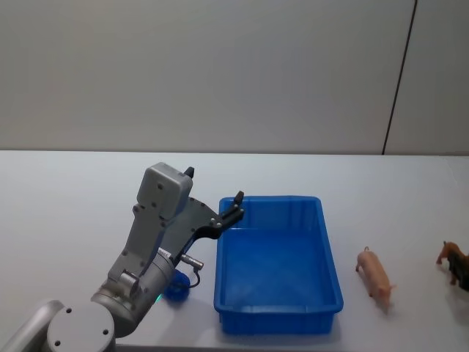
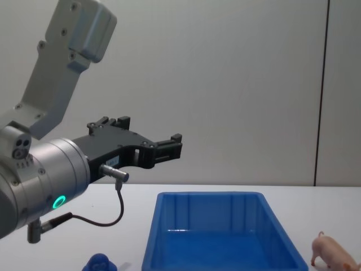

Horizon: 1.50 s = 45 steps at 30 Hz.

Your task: Pick up the two dolls from the table and place them into the box.

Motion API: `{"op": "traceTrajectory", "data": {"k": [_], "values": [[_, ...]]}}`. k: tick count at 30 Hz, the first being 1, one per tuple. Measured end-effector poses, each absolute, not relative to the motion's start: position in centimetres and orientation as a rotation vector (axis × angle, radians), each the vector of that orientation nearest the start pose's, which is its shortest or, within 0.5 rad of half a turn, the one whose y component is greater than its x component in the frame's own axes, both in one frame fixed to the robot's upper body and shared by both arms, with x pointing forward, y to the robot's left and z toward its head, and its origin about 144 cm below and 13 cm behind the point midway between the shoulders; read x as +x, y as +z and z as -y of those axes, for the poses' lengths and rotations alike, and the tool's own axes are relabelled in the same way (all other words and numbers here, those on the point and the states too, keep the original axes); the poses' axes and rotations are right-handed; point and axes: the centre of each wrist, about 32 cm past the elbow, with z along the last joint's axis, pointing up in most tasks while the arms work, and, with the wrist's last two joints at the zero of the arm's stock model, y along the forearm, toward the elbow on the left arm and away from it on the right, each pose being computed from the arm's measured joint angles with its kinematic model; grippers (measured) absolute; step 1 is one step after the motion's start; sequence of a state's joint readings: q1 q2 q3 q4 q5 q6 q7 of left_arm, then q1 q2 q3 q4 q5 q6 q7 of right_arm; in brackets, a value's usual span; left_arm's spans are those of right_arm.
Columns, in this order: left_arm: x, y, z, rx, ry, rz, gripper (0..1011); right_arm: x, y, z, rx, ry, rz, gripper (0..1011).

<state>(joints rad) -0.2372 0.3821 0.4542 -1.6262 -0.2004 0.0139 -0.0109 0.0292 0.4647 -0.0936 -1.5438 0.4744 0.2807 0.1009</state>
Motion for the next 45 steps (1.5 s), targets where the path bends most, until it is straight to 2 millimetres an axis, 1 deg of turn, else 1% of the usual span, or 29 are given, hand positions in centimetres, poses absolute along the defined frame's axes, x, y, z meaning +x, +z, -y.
{"op": "traceTrajectory", "data": {"k": [11,17,22,27,33,36,37,43,45], "values": [[49.2,120.4,-19.8,0.061,1.124,0.268,1003,46.5,117.9,31.7,-0.187,-1.335,-0.130,383],[49.2,120.4,-19.8,0.061,1.124,0.268,1003,46.9,119.5,30.1,-0.150,-1.262,-0.063,383],[49.2,120.4,-19.8,0.061,1.124,0.268,1003,47.3,120.4,28.9,-0.126,-1.203,-0.036,383],[49.2,120.4,-19.8,0.061,1.124,0.268,1003,48.1,121.4,27.6,-0.104,-1.128,-0.021,383],[49.2,120.4,-19.8,0.061,1.124,0.268,1003,49.2,122.1,26.0,-0.090,-1.037,-0.031,383],[49.2,120.4,-19.8,0.061,1.124,0.268,1003,49.7,122.2,25.3,-0.088,-1.004,-0.041,383],[49.2,120.4,-19.8,0.061,1.124,0.268,1003,50.2,122.3,24.7,-0.086,-0.977,-0.049,383],[49.2,120.4,-19.8,0.061,1.124,0.268,1003,51.7,122.1,22.6,-0.097,-0.894,-0.090,384],[49.2,120.4,-19.8,0.061,1.124,0.268,1003,52.2,122.0,21.8,-0.103,-0.866,-0.106,420]]}}
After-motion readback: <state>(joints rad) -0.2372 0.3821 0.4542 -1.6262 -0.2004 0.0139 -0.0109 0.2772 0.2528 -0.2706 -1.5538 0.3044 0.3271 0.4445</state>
